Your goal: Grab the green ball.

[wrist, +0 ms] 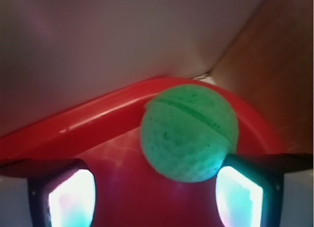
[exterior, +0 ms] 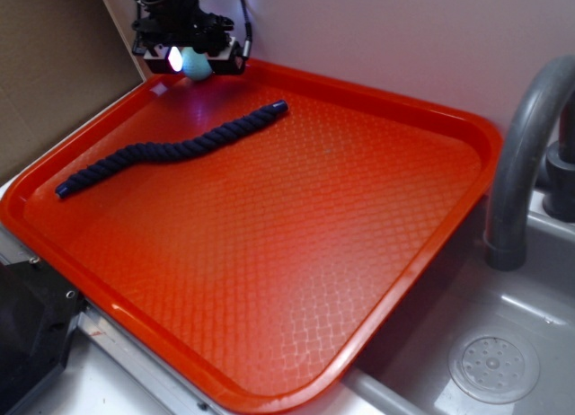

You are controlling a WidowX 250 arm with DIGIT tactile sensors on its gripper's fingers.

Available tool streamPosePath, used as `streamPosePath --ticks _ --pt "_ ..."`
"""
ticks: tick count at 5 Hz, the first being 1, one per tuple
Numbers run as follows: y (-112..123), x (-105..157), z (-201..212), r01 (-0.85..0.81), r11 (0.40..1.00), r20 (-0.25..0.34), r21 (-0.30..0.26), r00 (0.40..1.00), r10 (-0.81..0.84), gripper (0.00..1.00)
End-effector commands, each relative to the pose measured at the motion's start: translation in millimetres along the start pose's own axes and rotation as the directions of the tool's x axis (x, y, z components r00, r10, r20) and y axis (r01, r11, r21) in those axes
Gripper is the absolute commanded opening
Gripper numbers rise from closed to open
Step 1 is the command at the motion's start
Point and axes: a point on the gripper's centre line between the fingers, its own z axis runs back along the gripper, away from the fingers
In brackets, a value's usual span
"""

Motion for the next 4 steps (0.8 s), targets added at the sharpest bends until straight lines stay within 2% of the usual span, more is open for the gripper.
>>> streamPosePath --ticks 1,4 --pt "31 32 8 -0.068 0.998 0.064 0.016 0.996 0.067 1.0" --pt "21 38 -14 -0.038 0.997 0.074 0.069 0.997 0.033 1.0"
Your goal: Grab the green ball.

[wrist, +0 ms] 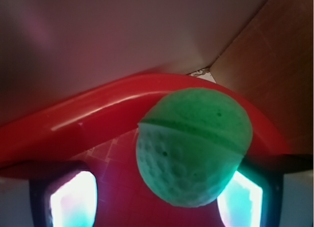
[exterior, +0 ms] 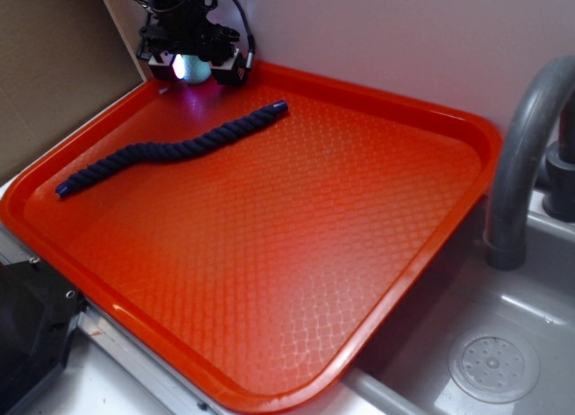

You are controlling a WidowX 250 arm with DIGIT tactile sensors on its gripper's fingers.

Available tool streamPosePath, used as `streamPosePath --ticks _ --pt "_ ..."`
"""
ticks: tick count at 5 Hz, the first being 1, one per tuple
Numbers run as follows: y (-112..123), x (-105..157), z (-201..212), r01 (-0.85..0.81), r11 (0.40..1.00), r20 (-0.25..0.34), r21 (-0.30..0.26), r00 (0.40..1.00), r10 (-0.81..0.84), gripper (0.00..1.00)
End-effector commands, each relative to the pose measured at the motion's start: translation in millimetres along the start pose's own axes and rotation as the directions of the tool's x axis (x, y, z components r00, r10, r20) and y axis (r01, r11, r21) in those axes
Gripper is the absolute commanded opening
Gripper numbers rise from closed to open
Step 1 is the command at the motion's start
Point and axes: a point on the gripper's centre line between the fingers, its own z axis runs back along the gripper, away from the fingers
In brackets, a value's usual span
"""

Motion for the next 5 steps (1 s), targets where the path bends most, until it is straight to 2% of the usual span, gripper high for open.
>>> streamPosePath --ticks 1,2,5 --pt "3 33 4 -0.045 0.999 0.108 0.016 0.993 0.043 0.09" --pt "2 30 8 -0.04 0.999 0.117 0.014 0.992 0.038 0.0" --pt "-1 21 14 -0.025 1.0 0.127 0.011 0.992 0.023 0.0"
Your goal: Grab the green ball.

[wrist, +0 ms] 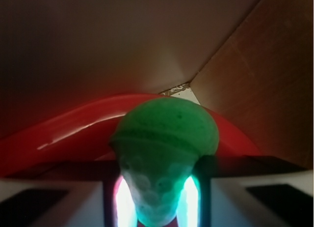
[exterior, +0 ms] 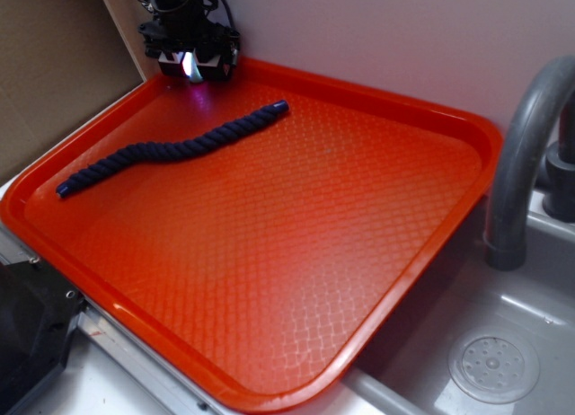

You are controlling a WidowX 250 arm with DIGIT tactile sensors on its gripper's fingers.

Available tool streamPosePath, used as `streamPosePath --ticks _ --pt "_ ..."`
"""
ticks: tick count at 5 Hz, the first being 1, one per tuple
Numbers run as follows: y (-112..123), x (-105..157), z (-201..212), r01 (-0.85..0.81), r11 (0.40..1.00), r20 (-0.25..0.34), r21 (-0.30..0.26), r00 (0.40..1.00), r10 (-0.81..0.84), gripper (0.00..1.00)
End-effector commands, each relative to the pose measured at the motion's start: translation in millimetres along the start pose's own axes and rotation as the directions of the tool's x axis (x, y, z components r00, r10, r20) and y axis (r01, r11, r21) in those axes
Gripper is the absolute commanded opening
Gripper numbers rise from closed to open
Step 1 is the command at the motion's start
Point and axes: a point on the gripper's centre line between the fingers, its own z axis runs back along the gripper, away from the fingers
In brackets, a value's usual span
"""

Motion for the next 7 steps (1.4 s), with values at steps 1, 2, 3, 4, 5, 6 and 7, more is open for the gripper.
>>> streamPosePath --ticks 1,2,3,4,5,6,7 --pt "1 12 24 -0.007 0.999 0.098 -0.046 0.995 0.012 0.0" --pt "3 12 25 -0.015 0.999 0.103 -0.047 0.994 0.02 0.0" --pt "5 8 31 -0.02 0.999 0.095 -0.047 0.995 0.024 0.0" --pt "8 -20 79 0.005 0.996 0.018 -0.085 1.0 -0.003 0.0" --pt "10 -51 148 0.09 0.967 -0.099 -0.24 0.988 -0.117 0.0" --pt "9 -57 208 0.162 0.929 -0.14 -0.333 0.966 -0.219 0.0" --pt "13 -65 260 0.227 0.891 -0.168 -0.393 0.935 -0.312 0.0"
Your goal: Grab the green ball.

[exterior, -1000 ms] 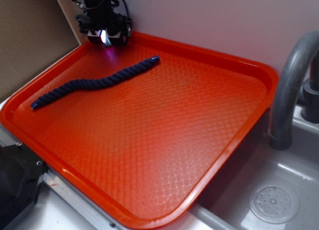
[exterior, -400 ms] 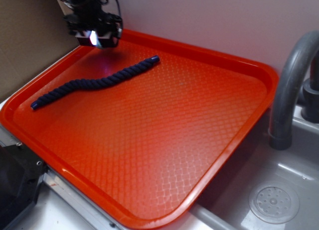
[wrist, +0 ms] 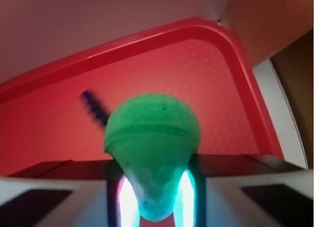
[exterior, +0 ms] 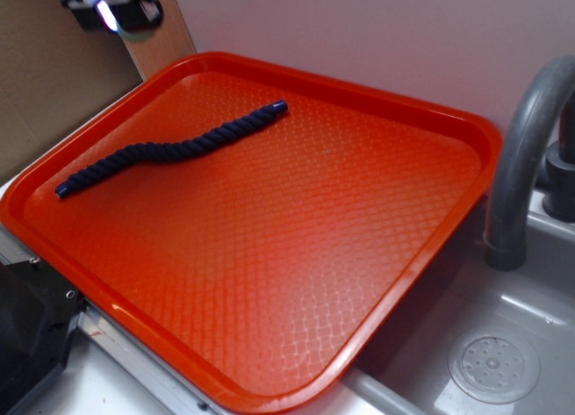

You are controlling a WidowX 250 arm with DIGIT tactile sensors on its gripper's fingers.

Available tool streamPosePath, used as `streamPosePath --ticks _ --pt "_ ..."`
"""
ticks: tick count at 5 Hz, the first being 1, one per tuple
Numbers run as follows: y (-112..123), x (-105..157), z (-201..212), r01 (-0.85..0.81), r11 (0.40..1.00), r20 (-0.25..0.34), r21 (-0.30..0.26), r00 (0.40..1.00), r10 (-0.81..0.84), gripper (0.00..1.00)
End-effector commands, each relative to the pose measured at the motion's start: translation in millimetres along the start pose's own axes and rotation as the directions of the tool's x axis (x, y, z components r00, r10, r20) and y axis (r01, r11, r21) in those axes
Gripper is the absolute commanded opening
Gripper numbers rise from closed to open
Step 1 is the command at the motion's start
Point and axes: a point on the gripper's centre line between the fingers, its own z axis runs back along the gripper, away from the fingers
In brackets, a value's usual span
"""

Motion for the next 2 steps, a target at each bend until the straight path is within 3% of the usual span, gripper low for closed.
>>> streamPosePath --ticks 1,2 --pt "-10 -17 74 0.132 0.99 -0.002 -0.052 0.991 -0.133 0.0" --pt "-15 -13 58 0.139 0.99 -0.024 -0.011 0.99 -0.139 0.0"
